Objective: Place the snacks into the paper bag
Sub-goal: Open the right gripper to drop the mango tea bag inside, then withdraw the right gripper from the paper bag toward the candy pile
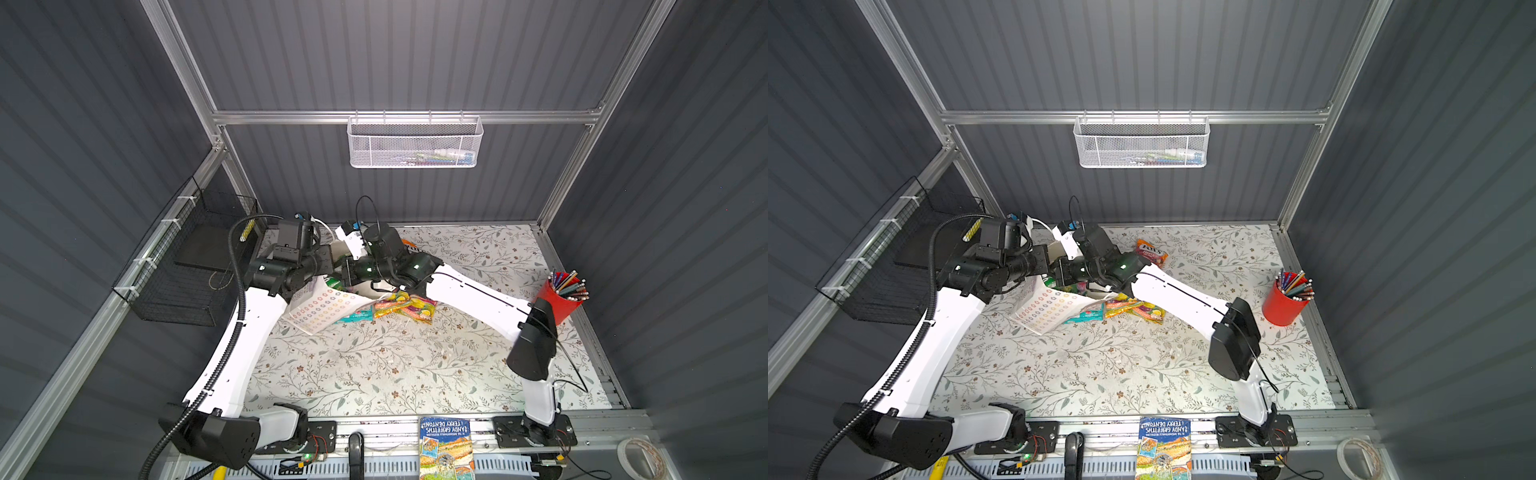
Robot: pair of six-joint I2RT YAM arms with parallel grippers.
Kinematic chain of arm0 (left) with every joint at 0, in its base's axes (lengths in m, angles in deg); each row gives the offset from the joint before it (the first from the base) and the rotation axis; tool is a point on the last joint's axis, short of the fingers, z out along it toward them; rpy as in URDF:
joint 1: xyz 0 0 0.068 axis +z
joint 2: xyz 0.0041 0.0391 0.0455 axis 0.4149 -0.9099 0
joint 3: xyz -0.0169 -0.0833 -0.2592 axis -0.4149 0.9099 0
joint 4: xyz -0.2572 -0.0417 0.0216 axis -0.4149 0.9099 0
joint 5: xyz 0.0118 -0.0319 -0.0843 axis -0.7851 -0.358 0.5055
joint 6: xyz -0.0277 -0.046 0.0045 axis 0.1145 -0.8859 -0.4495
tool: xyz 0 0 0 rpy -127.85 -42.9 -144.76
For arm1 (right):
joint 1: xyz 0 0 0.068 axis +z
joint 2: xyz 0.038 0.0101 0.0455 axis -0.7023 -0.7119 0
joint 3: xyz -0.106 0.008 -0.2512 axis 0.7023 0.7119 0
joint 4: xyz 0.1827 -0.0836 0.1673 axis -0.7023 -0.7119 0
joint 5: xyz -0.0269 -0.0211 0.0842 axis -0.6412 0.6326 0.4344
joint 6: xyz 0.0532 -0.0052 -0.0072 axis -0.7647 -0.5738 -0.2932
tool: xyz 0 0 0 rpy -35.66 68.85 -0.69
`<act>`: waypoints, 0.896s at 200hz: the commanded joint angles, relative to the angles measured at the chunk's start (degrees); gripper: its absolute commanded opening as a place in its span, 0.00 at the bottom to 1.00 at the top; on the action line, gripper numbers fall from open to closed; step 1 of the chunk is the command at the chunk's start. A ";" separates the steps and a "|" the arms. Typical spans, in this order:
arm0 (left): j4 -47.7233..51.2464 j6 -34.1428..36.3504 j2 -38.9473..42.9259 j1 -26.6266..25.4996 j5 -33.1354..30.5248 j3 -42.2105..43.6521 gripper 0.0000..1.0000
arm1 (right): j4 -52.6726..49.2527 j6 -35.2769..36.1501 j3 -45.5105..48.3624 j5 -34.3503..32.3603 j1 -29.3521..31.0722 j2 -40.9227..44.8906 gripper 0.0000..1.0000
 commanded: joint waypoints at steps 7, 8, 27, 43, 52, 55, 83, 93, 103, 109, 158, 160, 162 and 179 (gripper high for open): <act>-2.30 -0.67 1.86 -0.45 -0.61 -0.28 0.00 | -7.70 3.64 -10.47 1.25 -0.16 -5.20 0.15; -2.30 -0.68 1.86 -0.45 -0.73 -0.29 0.00 | -8.20 3.83 -10.70 1.13 -0.20 -5.43 0.15; -2.05 -0.70 1.69 -0.45 -2.62 -0.26 0.00 | -12.72 6.98 -14.61 -0.69 -0.23 -6.39 0.38; -1.62 -0.95 1.38 -0.47 -4.48 -0.22 0.00 | -14.05 9.13 -14.36 -3.02 -0.12 -3.86 0.50; -1.37 -1.04 1.13 -0.45 -4.83 -0.37 0.00 | -14.80 10.32 -13.74 -3.75 -0.09 -2.05 0.58; -1.33 -1.05 1.14 -0.45 -4.75 -0.33 0.00 | -14.91 10.65 -13.49 -4.00 -0.08 -1.41 0.60; -1.41 -1.05 0.70 -0.45 -4.87 -0.38 0.00 | -16.23 13.32 -9.68 -7.10 -0.07 4.99 0.74; -1.46 -1.05 0.67 -0.45 -4.87 -0.37 0.00 | -16.43 14.13 -8.02 -7.97 -0.07 7.33 0.80; -1.49 -1.05 0.58 -0.45 -4.78 -0.27 0.00 | -16.71 14.84 -6.39 -9.00 -0.07 9.64 0.86; -1.50 -0.96 0.63 -0.45 -4.74 -0.29 0.00 | -16.88 15.35 -5.30 -9.78 -0.07 11.06 0.89; -1.59 -0.83 0.70 -0.45 -5.10 -0.08 0.00 | -13.26 15.82 10.83 -24.12 -1.16 24.23 0.99; -1.59 -0.80 0.71 -0.45 -5.14 -0.18 0.00 | -12.86 15.56 11.83 -24.54 -1.27 24.75 0.99; -1.59 -0.79 0.72 -0.45 -5.08 -0.14 0.00 | -12.59 15.32 12.78 -25.10 -1.36 25.23 0.99; -1.54 -0.70 0.81 -0.45 -5.65 -0.17 0.00 | -10.15 13.41 20.14 -30.05 -2.10 29.46 0.99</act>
